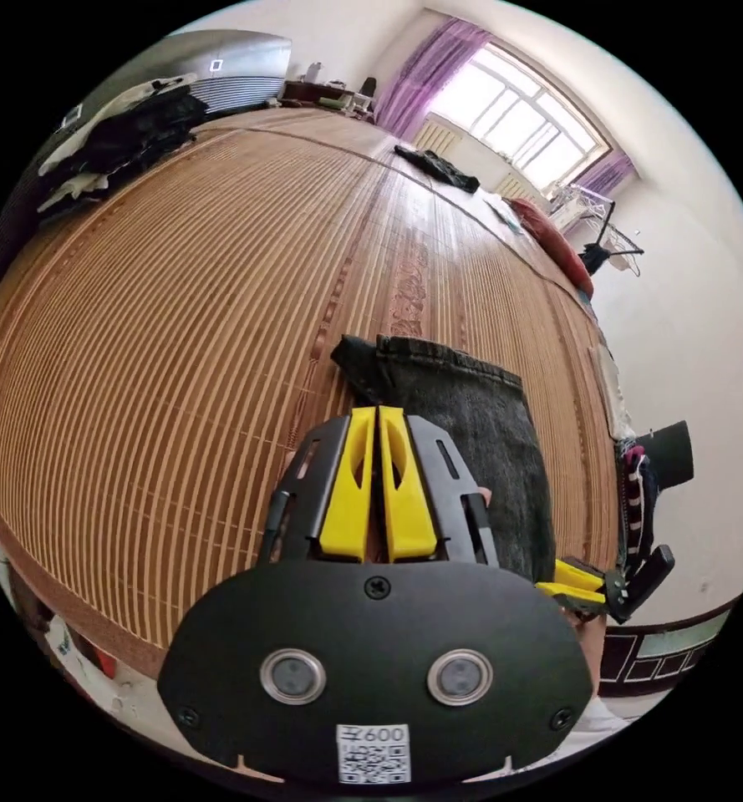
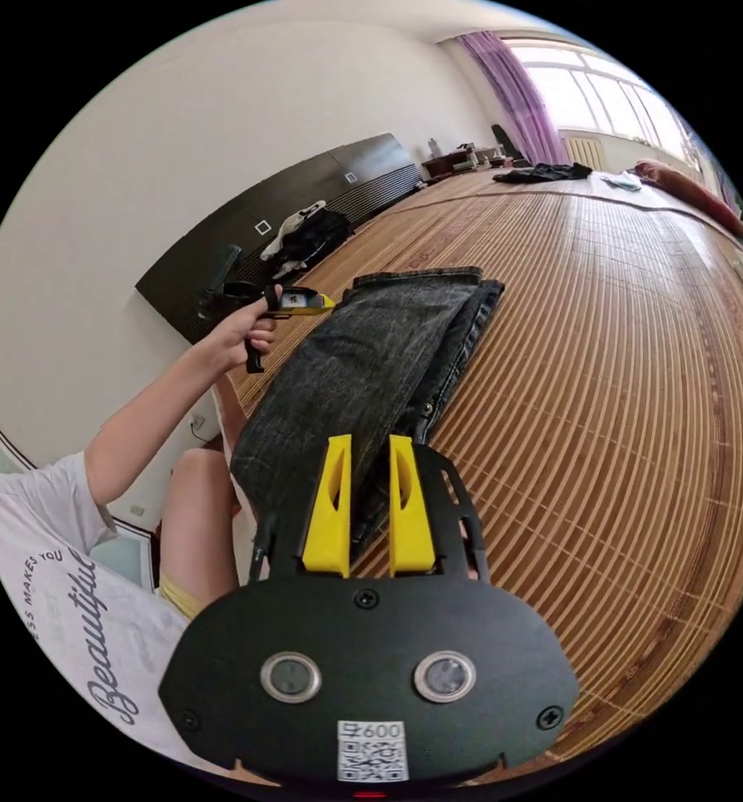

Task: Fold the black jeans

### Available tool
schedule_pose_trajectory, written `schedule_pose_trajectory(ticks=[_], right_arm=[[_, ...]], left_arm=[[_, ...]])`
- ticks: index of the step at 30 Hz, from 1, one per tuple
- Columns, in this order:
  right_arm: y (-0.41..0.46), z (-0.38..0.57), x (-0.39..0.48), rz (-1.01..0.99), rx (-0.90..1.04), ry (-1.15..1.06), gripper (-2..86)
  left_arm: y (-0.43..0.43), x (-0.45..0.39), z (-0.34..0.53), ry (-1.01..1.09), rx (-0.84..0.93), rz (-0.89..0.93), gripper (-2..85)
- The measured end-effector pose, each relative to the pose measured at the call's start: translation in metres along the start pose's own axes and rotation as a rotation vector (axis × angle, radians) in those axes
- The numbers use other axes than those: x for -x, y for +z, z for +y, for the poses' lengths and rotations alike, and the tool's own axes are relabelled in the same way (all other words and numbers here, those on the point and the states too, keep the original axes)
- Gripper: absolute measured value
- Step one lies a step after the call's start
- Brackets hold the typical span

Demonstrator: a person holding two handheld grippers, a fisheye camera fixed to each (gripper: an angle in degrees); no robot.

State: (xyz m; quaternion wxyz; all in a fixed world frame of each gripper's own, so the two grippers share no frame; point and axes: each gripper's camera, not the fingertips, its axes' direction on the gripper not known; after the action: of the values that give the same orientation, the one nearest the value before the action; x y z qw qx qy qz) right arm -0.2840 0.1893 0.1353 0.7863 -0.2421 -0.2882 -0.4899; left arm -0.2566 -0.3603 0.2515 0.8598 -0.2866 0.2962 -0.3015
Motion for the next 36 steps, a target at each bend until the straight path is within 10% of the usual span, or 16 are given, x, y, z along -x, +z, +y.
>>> schedule_pose_trajectory(ticks=[8, 28, 36], right_arm=[[-0.005, 0.034, -0.105, -0.615, 0.059, 0.314, 6.9], [0.034, -0.001, -0.122, -0.536, 0.408, 0.036, 0.2], [0.024, 0.028, -0.140, -0.586, 0.255, 0.166, 0.4]], left_arm=[[-0.041, -0.066, 0.158, 0.479, 0.012, 0.289, 0.2], [0.095, -0.016, 0.258, 0.443, 0.008, 0.254, 0.1], [0.130, 0.017, 0.262, 0.369, -0.048, 0.293, 0.0]])
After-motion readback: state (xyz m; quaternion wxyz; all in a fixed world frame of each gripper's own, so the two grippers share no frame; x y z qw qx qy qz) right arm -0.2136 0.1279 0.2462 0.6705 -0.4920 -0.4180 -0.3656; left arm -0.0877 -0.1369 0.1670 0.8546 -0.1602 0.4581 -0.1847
